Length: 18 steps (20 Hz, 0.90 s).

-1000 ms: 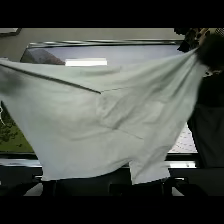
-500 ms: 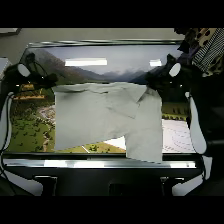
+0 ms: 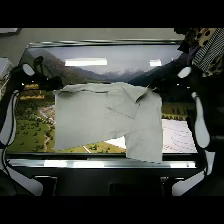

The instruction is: Fold the clothes and pants, and hang the long-sleeved shirts on hangers.

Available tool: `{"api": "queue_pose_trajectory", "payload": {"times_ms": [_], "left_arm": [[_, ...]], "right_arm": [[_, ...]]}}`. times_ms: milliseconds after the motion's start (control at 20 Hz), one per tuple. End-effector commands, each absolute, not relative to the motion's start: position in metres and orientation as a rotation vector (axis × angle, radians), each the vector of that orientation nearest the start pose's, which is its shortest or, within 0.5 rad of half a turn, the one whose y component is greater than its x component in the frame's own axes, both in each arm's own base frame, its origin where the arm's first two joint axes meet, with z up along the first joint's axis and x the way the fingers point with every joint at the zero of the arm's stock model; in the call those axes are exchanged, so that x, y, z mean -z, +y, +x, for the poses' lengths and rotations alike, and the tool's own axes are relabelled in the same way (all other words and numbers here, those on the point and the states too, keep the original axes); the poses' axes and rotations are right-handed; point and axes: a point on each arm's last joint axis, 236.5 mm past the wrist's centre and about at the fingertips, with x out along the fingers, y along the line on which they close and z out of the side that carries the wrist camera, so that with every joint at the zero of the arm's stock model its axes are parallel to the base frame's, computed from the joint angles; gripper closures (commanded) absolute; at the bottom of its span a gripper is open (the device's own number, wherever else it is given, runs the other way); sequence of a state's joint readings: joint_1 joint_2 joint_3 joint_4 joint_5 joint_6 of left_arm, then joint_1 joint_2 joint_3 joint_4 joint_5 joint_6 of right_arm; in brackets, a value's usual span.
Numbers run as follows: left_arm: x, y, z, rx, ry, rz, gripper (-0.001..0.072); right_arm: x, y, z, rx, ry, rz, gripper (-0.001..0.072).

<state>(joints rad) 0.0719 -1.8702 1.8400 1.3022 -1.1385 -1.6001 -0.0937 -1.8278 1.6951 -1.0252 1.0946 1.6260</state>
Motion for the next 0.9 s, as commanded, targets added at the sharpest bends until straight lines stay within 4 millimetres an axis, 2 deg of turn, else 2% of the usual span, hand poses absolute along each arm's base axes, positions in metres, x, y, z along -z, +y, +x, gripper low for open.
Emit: {"api": "queue_pose_trajectory", "payload": {"times_ms": [0, 50, 150, 250, 400, 550, 700, 850], "left_arm": [[-0.036, -0.001, 0.526, 0.128, 1.183, -0.24, 0.0267], [-0.045, 0.008, 0.517, 0.116, 1.182, -0.253, 0.0267], [-0.059, 0.022, 0.498, 0.094, 1.171, -0.294, 0.0267], [-0.058, 0.034, 0.466, 0.06, 1.198, -0.327, 0.0267], [-0.042, 0.04, 0.415, 0.027, 1.258, -0.398, 0.0266], [-0.031, 0.039, 0.379, 0.006, 1.28, -0.471, 0.0266], [-0.028, 0.044, 0.359, -0.023, 1.276, -0.501, 0.0255], [-0.03, 0.051, 0.35, -0.045, 1.266, -0.518, 0.0235]], "right_arm": [[-0.023, -0.001, 0.491, -0.284, 1.22, 0.551, 0.0278], [-0.021, -0.023, 0.47, -0.281, 1.248, 0.557, 0.0278], [-0.005, -0.051, 0.433, -0.243, 1.292, 0.631, 0.0279], [0.021, -0.057, 0.396, -0.232, 1.345, 0.7, 0.0279], [0.064, -0.035, 0.358, -0.256, 1.434, 0.765, 0.0279], [0.093, -0.01, 0.339, -0.283, 1.473, 0.77, 0.0279], [0.107, 0.006, 0.335, -0.301, 1.487, 0.723, 0.0279], [0.111, 0.017, 0.337, -0.311, 1.494, 0.682, 0.028]]}}
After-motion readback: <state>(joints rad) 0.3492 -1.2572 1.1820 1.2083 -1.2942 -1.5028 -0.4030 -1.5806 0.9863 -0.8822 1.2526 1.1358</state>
